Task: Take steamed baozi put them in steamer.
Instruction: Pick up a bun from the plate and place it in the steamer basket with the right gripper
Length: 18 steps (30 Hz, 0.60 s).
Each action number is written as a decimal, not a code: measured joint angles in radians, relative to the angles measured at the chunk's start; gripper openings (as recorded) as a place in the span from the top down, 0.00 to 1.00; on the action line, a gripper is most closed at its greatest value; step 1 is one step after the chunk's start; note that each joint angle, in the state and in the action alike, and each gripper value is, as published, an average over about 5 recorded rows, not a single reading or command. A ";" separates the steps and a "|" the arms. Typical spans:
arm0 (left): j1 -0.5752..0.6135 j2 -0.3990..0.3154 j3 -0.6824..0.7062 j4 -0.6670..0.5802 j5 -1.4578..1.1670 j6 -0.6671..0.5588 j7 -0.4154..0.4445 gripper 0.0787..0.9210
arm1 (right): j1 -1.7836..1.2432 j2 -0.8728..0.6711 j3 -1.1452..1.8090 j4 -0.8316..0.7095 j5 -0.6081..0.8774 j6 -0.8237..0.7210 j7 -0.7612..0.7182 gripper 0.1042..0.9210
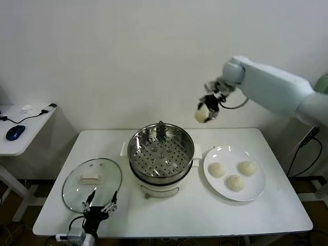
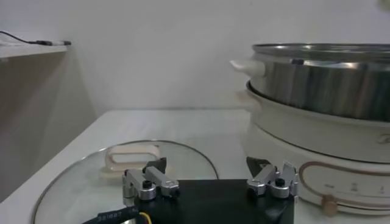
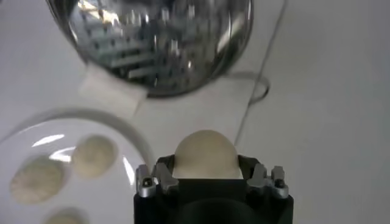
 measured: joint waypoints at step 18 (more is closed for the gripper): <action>0.019 -0.006 0.006 0.003 0.022 -0.018 -0.007 0.12 | -0.203 0.121 0.045 0.012 -0.501 0.422 0.207 0.27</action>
